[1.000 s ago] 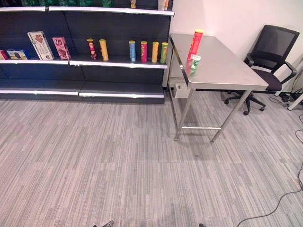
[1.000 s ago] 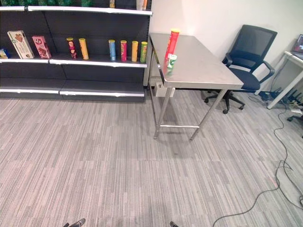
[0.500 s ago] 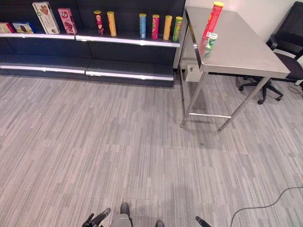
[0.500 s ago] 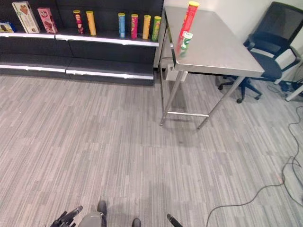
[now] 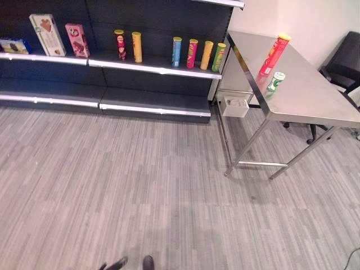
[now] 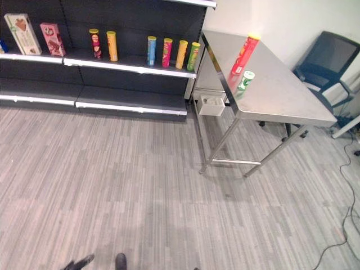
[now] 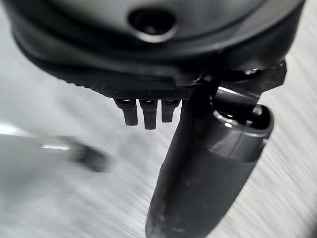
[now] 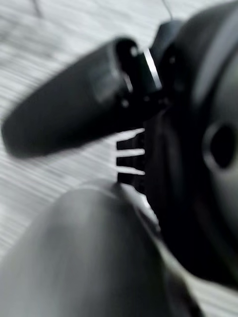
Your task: Put the goods on the table back onto the shelves and tidy them up.
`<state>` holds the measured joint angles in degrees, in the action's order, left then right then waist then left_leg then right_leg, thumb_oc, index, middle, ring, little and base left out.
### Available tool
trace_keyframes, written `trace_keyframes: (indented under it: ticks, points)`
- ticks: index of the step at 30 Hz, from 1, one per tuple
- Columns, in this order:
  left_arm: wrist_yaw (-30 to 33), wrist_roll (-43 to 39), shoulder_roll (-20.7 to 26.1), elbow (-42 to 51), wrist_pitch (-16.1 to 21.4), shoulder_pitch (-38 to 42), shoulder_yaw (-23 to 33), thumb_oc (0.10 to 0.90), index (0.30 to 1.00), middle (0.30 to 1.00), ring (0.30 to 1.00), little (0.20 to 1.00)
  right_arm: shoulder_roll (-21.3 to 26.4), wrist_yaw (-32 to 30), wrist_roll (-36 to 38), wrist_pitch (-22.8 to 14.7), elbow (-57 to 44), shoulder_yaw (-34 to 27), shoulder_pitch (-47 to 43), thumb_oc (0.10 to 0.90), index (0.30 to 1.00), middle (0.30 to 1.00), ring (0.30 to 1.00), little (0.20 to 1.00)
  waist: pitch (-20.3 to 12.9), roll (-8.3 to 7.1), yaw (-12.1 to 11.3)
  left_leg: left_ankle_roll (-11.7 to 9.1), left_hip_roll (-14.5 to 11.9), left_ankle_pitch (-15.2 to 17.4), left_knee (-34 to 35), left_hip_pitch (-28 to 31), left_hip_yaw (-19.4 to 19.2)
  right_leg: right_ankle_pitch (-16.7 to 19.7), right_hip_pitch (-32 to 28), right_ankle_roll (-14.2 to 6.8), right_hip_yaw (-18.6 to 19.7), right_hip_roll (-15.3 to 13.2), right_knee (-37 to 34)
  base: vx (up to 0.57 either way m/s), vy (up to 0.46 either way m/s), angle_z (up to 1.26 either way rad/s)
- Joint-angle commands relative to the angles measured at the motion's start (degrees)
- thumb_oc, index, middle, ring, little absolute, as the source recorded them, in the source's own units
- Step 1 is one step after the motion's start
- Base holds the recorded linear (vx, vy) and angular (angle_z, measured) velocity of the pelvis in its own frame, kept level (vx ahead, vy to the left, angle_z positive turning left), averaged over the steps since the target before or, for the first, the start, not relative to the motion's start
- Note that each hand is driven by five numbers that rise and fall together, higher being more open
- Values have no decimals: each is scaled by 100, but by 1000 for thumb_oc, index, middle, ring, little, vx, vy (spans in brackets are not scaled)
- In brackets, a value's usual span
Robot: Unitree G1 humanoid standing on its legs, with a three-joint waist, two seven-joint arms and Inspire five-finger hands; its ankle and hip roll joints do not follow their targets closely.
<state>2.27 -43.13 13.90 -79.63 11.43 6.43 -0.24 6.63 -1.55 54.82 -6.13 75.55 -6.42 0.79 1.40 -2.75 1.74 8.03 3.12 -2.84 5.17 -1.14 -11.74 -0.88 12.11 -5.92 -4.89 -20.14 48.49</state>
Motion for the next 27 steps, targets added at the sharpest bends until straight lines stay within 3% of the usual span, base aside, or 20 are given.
trace_keyframes:
  ticks: [1,2,3,5,7,8,9,12,13,16,17,18,19,20,21,22,24,25,27]
  points:
    - [-85,244,93,219,233,-48,43,800,900,900,900,900,133,80,-162,-83,-122,189,-199,800,900,900,900,900,365,196,211,-602,-270,62,-17,-131,-134,829,-526,91,-162,694,-1335,311,82,15]
    - [-148,295,57,407,266,10,-168,800,900,900,900,900,221,87,-77,-146,-153,118,-164,800,900,900,900,900,506,261,438,-672,-210,164,-17,62,-16,302,-207,140,-150,1157,-1860,298,52,38]
    - [-167,437,40,479,285,66,-316,800,900,900,900,900,269,62,-70,-171,-97,84,-159,800,900,900,900,900,562,271,515,-709,-172,261,-17,155,30,218,-69,152,-230,1309,-2304,377,48,43]
    - [-201,671,-27,540,292,136,-592,800,900,900,900,900,357,52,-106,-136,33,48,-131,800,900,900,900,900,603,222,648,-756,-65,471,-17,354,146,328,93,102,-341,1501,-3235,303,-15,65]
    - [-299,1114,-239,635,246,187,-985,800,900,900,900,900,462,28,-192,-37,370,-113,-122,800,900,900,900,900,567,123,820,-805,109,822,-17,679,311,861,347,-120,-695,1578,-4446,437,-44,94]
    - [-295,1118,-246,640,243,185,-990,800,900,900,900,900,471,34,-194,-37,378,-120,-124,800,900,900,900,900,578,145,840,-809,90,829,-17,694,340,884,295,-120,-732,1592,-4505,394,-42,65]
    - [-314,1190,-284,671,255,198,-1066,800,900,900,900,900,529,6,-212,3,513,-196,-135,800,900,900,900,900,580,128,885,-816,128,929,-17,806,343,1051,308,-167,-988,1586,-4757,262,-24,84]
    - [-402,1230,-452,763,249,65,-1172,800,900,900,900,900,596,7,-225,42,702,-377,-103,800,900,900,900,900,529,177,844,-789,165,1168,-17,1136,358,1115,196,-156,-1834,1550,-5030,470,-47,32]
    - [-520,1326,-614,663,201,-152,-1259,800,900,900,900,900,625,65,-164,47,810,-445,-63,800,900,900,900,900,355,379,838,-756,121,1413,-17,1467,378,788,-116,34,-1882,1758,-4993,601,-46,-20]
    - [-553,1155,-704,633,185,-226,-1192,800,900,900,900,900,675,34,-14,-4,780,-555,-108,800,900,900,900,900,314,513,900,-754,129,1270,-17,1579,380,696,-118,204,-1888,1774,-4793,395,-30,3]
    - [-558,1105,-759,451,162,-239,-1139,800,900,900,900,900,694,36,198,-96,691,-597,-208,800,900,900,900,900,242,703,921,-890,79,968,-29,1718,292,605,-279,297,-1919,1861,-4800,493,-50,3]
    - [-556,1063,-783,397,175,-235,-1138,800,900,900,900,900,682,49,248,-141,580,-576,-252,800,900,900,900,900,199,783,951,-1029,12,758,-263,1705,252,593,-348,333,-1916,1930,-4844,564,-91,-17]
    - [-549,985,-780,410,169,-234,-1125,800,900,900,900,900,685,55,270,-184,446,-527,-295,800,900,900,900,900,171,838,962,-1340,-80,358,-949,1509,178,564,-525,371,-1871,2000,-4937,425,-128,-19]
    - [-522,972,-758,467,184,-201,-1128,800,900,900,900,900,685,40,245,-219,356,-467,-327,800,900,900,900,900,170,815,948,-1582,-151,100,-1459,1284,134,563,-710,410,-1800,2038,-5063,477,-171,-22]
    - [-456,916,-680,628,223,-129,-1122,800,900,900,900,900,704,-35,222,-270,279,-425,-383,800,900,900,900,900,209,650,861,-1885,-310,-326,-2600,763,-1,455,-995,517,-1647,2006,-5215,487,-185,-32]
    - [-344,854,-637,803,250,-53,-1125,800,900,900,900,900,726,-138,163,-306,213,-316,-475,800,900,900,900,900,354,421,660,-1743,-497,-302,-3445,234,-95,346,-1239,588,-1351,1961,-5307,450,-163,-58]
    - [-363,843,-617,909,260,-48,-1160,800,900,900,900,900,701,-134,9,-280,130,-118,-517,800,900,900,900,900,427,179,475,-1472,-688,-14,-3717,-269,-316,295,-1388,574,-1051,1833,-5349,294,-63,-87]
    - [-361,799,-591,1008,280,-78,-1138,800,900,900,900,900,680,-122,-126,-273,37,32,-525,800,900,900,900,900,462,82,377,-1307,-785,221,-3590,-479,-334,255,-1488,546,-872,1802,-5349,253,13,-116]
    - [-322,671,-520,1137,274,-160,-1054,800,900,900,900,900,592,-111,-264,-276,-191,261,-517,800,900,900,900,900,478,-26,209,-1055,-705,430,-2770,-600,-144,233,-1570,478,-536,1747,-5349,296,78,-118]
